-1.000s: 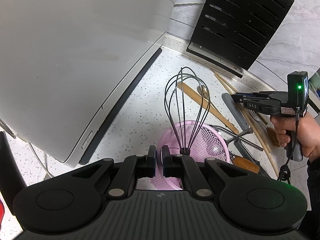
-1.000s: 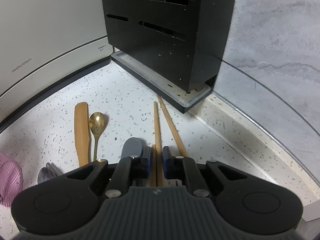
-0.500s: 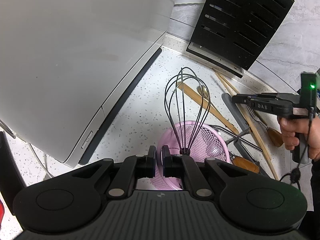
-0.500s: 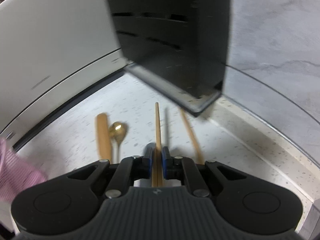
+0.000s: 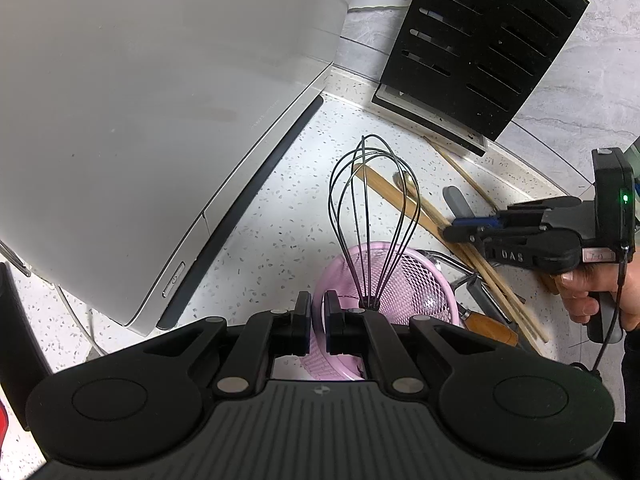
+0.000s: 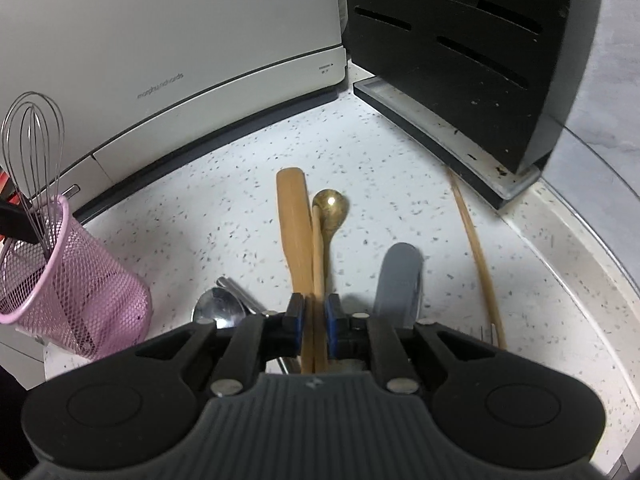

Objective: Organize utensils

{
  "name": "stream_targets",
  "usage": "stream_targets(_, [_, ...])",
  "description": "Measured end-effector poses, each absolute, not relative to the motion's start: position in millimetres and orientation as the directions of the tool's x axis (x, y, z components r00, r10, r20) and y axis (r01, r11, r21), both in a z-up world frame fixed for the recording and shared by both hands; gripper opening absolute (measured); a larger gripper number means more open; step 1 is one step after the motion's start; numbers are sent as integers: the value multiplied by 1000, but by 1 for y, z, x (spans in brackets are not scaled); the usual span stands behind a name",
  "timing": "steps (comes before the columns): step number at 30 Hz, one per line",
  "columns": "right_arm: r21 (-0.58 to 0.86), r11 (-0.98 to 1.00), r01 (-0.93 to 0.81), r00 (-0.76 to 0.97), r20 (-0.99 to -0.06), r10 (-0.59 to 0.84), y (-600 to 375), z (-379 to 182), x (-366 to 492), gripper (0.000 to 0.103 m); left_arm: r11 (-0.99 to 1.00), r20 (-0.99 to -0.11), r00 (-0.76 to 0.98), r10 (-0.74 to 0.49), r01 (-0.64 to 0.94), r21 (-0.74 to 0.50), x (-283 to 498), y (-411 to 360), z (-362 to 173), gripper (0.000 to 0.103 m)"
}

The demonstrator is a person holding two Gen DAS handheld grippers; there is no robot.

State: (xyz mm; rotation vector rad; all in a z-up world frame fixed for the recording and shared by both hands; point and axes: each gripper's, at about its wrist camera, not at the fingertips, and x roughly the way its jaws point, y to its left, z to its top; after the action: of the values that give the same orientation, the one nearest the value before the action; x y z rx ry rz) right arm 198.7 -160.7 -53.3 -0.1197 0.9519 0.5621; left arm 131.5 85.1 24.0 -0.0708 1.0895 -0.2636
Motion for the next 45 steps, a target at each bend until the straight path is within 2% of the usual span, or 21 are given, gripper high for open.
stream_targets(11, [194,886,-422,477,-783,399,-159,-61,223,13,966,-866,434,-250,179,-189,131,86,23,6])
stream_targets(15, [198,882,-428,473,-782,405,-156,-61,224,3,965,-866,433,-250,179,-189,132,86,23,6])
stream_targets(26, [158,902,-401,563,-734,379,-169,-37,215,2,965,-864,434,-254,175,-196,132,87,23,6])
stream_targets(41, [110,901,-419,739,-535,409,-187,43,165,2,965,-866,432,-254,180,-193,133,87,22,6])
stream_targets(45, [131,893,-430,783,-437,442,-188,66,149,2,964,-866,431,-255,180,-194,134,87,22,6])
